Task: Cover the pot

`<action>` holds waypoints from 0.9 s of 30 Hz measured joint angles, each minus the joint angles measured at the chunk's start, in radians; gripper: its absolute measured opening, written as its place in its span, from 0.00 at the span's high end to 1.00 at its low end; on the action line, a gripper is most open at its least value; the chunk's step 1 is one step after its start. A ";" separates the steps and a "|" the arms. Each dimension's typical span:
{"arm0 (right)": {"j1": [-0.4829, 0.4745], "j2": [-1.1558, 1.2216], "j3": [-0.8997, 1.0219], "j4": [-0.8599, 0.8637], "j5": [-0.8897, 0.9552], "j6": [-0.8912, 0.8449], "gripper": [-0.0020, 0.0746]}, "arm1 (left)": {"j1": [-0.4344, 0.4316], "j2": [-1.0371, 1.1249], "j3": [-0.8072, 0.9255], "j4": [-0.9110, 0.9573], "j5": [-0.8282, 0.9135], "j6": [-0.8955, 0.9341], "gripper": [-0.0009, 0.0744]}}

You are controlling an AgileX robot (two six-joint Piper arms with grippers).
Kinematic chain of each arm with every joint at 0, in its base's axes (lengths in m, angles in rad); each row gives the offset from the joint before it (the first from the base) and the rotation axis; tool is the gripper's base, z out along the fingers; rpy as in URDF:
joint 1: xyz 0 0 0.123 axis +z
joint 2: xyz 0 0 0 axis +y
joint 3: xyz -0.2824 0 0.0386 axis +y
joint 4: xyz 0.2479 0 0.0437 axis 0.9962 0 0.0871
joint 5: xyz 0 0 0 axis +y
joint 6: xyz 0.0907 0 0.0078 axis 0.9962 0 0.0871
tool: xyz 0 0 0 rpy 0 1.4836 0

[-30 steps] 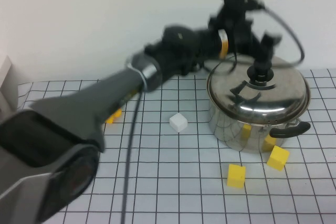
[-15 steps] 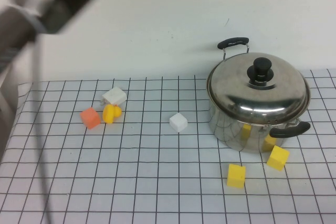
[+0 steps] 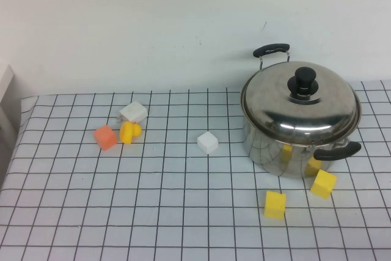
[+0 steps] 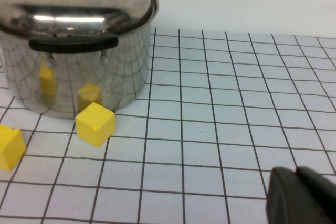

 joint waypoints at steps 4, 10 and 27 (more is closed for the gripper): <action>0.000 0.000 0.000 0.000 0.000 0.000 0.96 | 0.002 -0.189 0.220 -0.226 0.119 0.115 0.99; 0.000 0.000 0.000 0.000 0.000 0.000 0.96 | 0.002 -0.479 0.567 -0.525 0.117 0.203 0.99; 0.000 0.000 0.000 0.000 0.000 0.000 0.96 | 0.002 -0.973 1.088 -0.904 -0.039 0.207 0.99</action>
